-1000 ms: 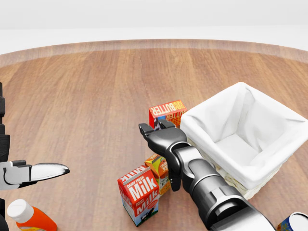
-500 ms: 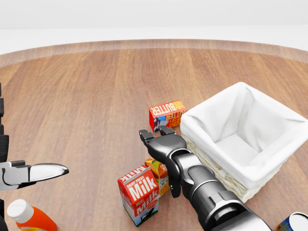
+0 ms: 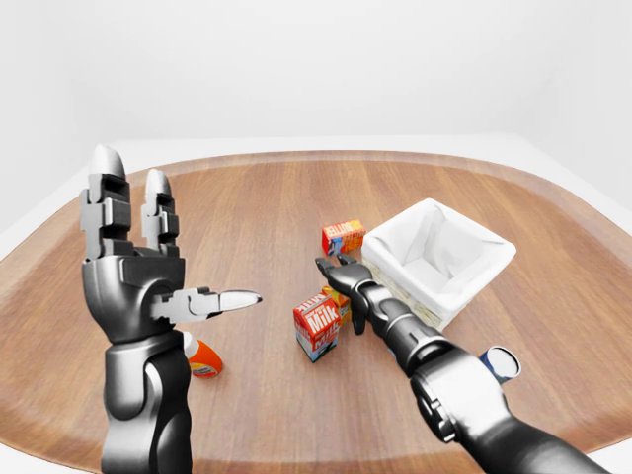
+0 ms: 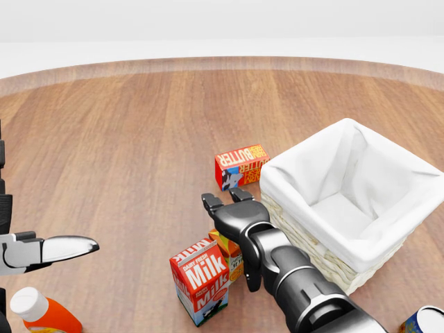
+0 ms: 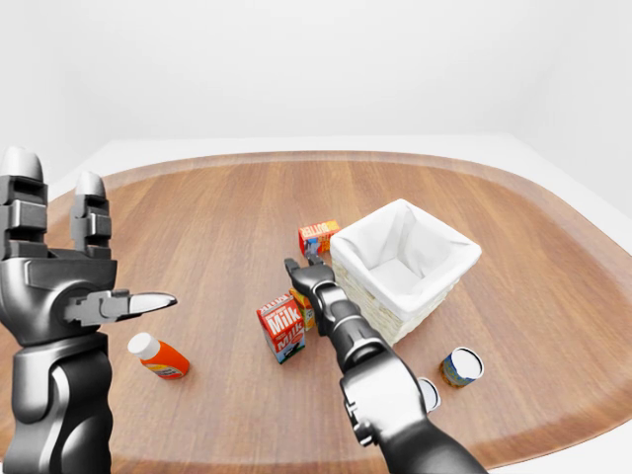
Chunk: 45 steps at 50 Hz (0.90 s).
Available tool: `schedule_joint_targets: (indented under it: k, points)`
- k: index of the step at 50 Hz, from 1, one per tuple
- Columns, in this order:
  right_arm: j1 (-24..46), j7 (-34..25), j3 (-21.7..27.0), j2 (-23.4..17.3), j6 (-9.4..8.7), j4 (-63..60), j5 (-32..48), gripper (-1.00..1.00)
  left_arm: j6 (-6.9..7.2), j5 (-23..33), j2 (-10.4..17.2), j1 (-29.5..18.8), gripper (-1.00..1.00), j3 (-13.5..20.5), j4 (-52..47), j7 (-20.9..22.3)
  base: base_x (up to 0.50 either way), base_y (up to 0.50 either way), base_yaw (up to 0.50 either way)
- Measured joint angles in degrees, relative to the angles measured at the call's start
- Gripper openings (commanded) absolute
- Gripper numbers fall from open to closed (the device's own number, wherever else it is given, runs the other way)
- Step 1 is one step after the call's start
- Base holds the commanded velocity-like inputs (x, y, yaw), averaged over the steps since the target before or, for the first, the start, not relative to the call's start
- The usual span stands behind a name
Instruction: Pick up the orange juice, and put it in the basket.
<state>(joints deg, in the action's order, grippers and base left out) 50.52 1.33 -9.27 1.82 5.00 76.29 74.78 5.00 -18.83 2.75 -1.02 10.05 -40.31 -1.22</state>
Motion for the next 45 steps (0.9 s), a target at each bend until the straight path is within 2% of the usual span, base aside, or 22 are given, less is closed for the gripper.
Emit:
schedule_joint_targets:
  k: [12,13,14,15,16,45]
  points:
    - [-0.15,0.38,0.18,0.02,0.01,-0.08,0.03,1.0,0.0,-0.05,0.06,-0.14,1.0,0.07,0.19,0.01,0.0,0.0,0.0]
    - [-0.19,0.43,0.19,0.03,0.0,-0.12,0.03,0.83,0.0,-0.06,0.07,-0.14,1.0,0.07,0.2,0.01,0.0,0.0,0.0]
    - [-0.21,0.55,0.27,0.02,0.0,-0.18,0.07,0.27,0.0,-0.06,0.07,-0.15,1.0,0.08,0.2,0.01,0.0,0.0,0.0]
    - [-0.2,0.66,0.34,0.0,0.0,-0.23,0.12,0.27,0.0,-0.06,0.08,-0.15,1.0,0.08,0.21,0.01,0.0,0.0,0.0]
    - [-0.19,0.75,0.4,-0.01,0.0,-0.27,0.15,-1.0,0.0,-0.06,0.08,-0.15,1.0,0.08,0.21,0.01,0.0,0.0,0.0]
    - [-0.08,-1.63,-0.96,-0.68,0.0,-0.8,0.37,-1.0,0.0,-0.09,0.11,-0.2,1.0,0.07,0.27,0.0,0.0,0.0,0.0]
